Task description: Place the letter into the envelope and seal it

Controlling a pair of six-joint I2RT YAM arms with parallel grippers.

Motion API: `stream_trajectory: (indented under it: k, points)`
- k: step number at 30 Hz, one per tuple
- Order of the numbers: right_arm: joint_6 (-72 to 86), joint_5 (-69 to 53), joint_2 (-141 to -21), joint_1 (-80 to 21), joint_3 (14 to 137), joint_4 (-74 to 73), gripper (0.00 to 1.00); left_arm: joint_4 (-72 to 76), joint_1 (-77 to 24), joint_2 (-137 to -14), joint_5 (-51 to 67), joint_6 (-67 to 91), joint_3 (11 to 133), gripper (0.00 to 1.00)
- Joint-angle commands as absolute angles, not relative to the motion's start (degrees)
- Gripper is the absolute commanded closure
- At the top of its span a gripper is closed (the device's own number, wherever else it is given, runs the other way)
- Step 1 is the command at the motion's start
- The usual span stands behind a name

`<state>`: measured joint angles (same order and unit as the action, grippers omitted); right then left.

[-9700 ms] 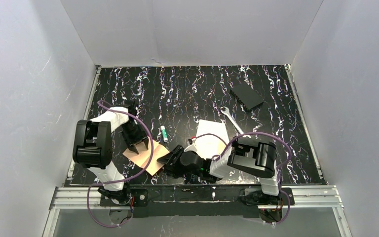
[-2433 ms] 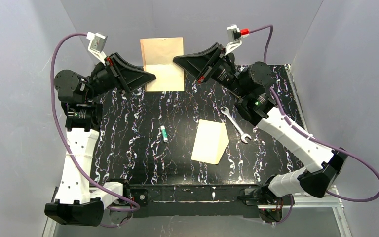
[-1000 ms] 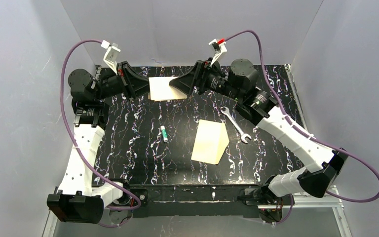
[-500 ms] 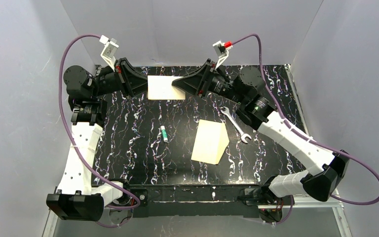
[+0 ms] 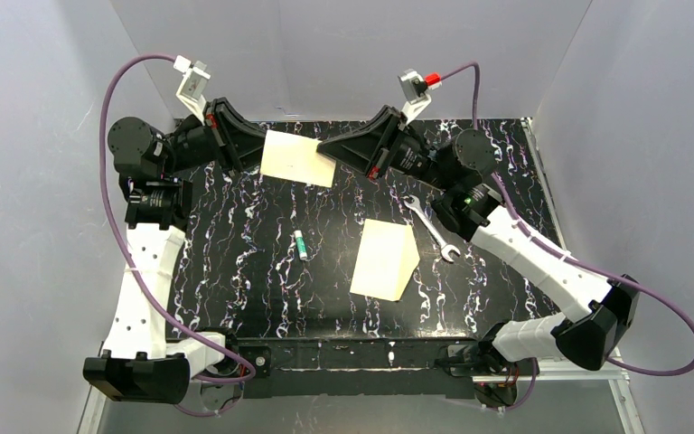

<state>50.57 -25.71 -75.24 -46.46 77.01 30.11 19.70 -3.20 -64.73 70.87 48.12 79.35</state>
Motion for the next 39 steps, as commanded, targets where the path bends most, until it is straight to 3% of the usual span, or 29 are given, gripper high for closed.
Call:
stream_trajectory:
  k: [1, 5, 6, 7, 10, 15, 18, 22, 26, 30, 36, 39]
  points:
    - [53.4, -26.3, -75.2, -46.1, 78.9, 36.3, 0.95, 20.8, -3.3, -64.5, 69.2, 48.4, 82.3, 1.00]
    - [52.5, -22.9, -75.7, -46.1, 81.5, 35.2, 0.99, 20.9, -3.3, -62.5, 67.4, 45.6, 80.8, 1.00]
    - [52.1, -21.9, -75.7, -46.1, 82.1, 34.3, 0.99, 20.9, -3.3, -62.0, 67.1, 45.0, 80.4, 0.93]
    - [51.3, -21.1, -75.5, -46.1, 82.4, 33.1, 0.99, 20.9, -3.2, -61.5, 66.8, 44.3, 80.0, 0.78]
    - [47.2, -16.2, -74.2, -46.1, 83.2, 26.5, 0.99, 20.9, -3.2, -60.6, 67.4, 42.0, 78.1, 0.55]
    - [41.5, 2.7, -70.4, -46.1, 82.8, 14.6, 0.99, 19.7, -1.8, -59.7, 66.4, 40.0, 72.4, 0.35]
    - [37.5, 8.4, -70.1, -46.1, 84.0, 8.2, 0.99, 17.6, -1.5, -60.1, 66.0, 38.7, 70.9, 0.31]
    - [26.5, 4.9, -72.6, -46.1, 88.9, -3.3, 0.99, 12.0, -1.5, -61.2, 65.1, 35.4, 72.5, 0.29]
    - [13.1, -7.6, -79.2, -46.0, 98.9, -19.7, 0.99, -0.5, -1.6, -61.2, 59.0, 26.0, 76.8, 0.23]
    - [7.2, -21.5, -82.0, -46.1, 101.5, -27.4, 0.99, -14.0, -2.2, -63.2, 57.2, 17.5, 81.1, 0.21]
    - [8.2, -36.9, -84.5, -46.1, 101.5, -27.4, 0.99, -15.3, -3.4, -62.7, 63.9, 16.1, 77.3, 0.16]
    - [10.4, -43.0, -85.3, -46.1, 101.0, -24.6, 0.99, -14.5, -5.2, -62.8, 75.8, 15.5, 74.0, 0.20]
